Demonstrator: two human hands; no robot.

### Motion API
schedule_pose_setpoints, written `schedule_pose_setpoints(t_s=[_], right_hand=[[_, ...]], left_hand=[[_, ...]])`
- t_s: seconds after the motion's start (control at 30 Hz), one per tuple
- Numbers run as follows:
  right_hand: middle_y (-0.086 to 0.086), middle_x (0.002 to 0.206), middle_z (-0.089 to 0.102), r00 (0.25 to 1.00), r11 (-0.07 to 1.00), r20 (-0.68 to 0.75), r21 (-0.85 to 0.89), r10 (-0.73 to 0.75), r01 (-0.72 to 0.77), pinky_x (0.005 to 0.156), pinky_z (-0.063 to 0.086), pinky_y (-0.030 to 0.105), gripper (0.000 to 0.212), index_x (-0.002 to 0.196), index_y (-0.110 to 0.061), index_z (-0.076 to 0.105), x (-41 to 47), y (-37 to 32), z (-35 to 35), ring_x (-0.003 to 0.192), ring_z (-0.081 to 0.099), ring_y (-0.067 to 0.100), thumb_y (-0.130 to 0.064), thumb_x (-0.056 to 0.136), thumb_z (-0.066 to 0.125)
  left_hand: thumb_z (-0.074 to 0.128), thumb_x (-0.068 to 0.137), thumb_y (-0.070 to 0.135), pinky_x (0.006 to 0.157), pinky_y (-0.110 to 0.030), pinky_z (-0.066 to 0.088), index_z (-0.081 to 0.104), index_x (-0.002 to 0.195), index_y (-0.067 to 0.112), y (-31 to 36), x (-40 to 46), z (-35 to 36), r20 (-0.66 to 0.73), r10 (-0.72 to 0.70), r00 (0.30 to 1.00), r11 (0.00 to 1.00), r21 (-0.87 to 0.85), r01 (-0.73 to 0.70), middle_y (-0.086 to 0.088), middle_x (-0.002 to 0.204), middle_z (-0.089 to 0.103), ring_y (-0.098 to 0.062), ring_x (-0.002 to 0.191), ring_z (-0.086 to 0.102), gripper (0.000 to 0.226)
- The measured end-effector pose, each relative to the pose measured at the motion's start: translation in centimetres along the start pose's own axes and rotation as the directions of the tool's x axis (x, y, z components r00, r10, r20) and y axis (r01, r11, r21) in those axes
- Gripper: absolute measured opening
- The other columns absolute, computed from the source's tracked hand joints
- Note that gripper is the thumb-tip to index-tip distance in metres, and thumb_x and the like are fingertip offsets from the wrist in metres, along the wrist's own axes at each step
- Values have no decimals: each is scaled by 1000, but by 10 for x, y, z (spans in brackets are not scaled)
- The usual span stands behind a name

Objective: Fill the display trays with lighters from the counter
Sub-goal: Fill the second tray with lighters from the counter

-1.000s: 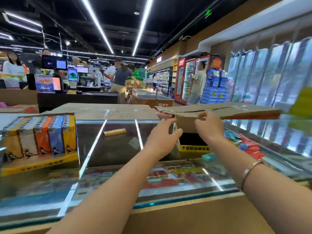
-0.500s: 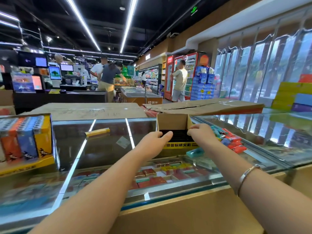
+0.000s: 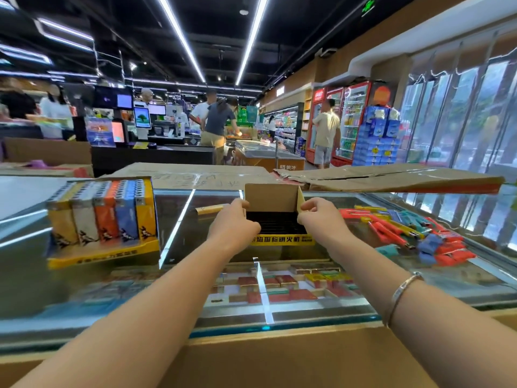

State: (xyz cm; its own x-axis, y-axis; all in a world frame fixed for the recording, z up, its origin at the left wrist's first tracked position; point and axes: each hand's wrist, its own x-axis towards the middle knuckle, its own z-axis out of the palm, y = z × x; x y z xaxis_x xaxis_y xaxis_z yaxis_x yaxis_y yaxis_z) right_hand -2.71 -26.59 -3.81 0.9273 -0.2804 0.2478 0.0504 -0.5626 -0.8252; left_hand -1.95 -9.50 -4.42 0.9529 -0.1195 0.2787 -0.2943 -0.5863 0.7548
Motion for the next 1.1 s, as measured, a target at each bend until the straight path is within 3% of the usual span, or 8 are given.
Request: schedule_pose_setpoints(t_s=[0.13,0.23,0.4,0.6,0.7,0.77,0.93,1.1], right_hand=[[3,102,48,1000,995,-1,-96,12,-12,59,43,26,29,110,-17,42,-1,-11,13,82,50,14,-10,85,55],[13,134,32,999,978,-51,-208,5,-16,89,47,39,51,132,-11,35,-4,-23,24,115,42,29,-11,85,55],[7,140,35,942,929,26,-160,-333,333,89,35,22,47,133,-10,41,-13,-62,72,122,41,21,-5,87,53],[12,141,32,914,925,297,-176,-277,337,81,37,21,41,136,-4,36,3,-97,144,105,49,23,-12,97,42],[18,129,47,930,916,339,-310,-142,253,73,41,23,33,126,-1,48,23,-97,160,97,53,24,-18,100,38],[22,139,39,940,888,331,-404,-84,221,94,43,35,40,130,-3,45,35,-91,163,118,46,32,-27,101,35],[18,155,15,937,857,347,-493,37,149,114,16,50,55,146,-12,25,48,-75,169,142,13,39,-42,101,24],[12,124,54,966,913,245,-371,-83,172,73,48,31,35,128,-13,48,51,-70,173,100,54,23,-31,100,37]], left_hand=[[60,89,19,63,-18,45,35,137,18,-13,1,-13,45,10,999,999,-52,-8,-4,116,56,-10,88,55,54],[57,91,21,62,-15,39,38,135,19,-17,-1,-24,48,52,997,995,-93,-48,0,115,56,-9,93,51,48],[53,91,23,68,-16,39,58,115,25,-30,-10,-66,-309,392,866,904,301,-302,10,102,60,-5,87,52,25],[55,87,29,112,-44,11,68,101,22,-75,-14,-134,-435,545,717,724,675,-141,0,107,68,-22,111,56,21],[40,86,42,112,-44,0,68,101,24,-97,-19,-158,-505,475,721,741,671,-18,1,112,67,-21,120,51,36],[35,88,45,111,-49,3,67,104,26,-109,-17,-170,-564,364,741,792,606,71,2,120,64,-21,124,46,40],[39,91,40,85,-40,46,58,91,32,-124,-8,-183,-645,-16,764,991,91,97,2,105,61,-17,92,52,21],[47,91,32,70,-37,55,56,96,35,-127,-7,-183,-598,-126,791,992,-97,85,16,78,56,-5,74,59,10]])
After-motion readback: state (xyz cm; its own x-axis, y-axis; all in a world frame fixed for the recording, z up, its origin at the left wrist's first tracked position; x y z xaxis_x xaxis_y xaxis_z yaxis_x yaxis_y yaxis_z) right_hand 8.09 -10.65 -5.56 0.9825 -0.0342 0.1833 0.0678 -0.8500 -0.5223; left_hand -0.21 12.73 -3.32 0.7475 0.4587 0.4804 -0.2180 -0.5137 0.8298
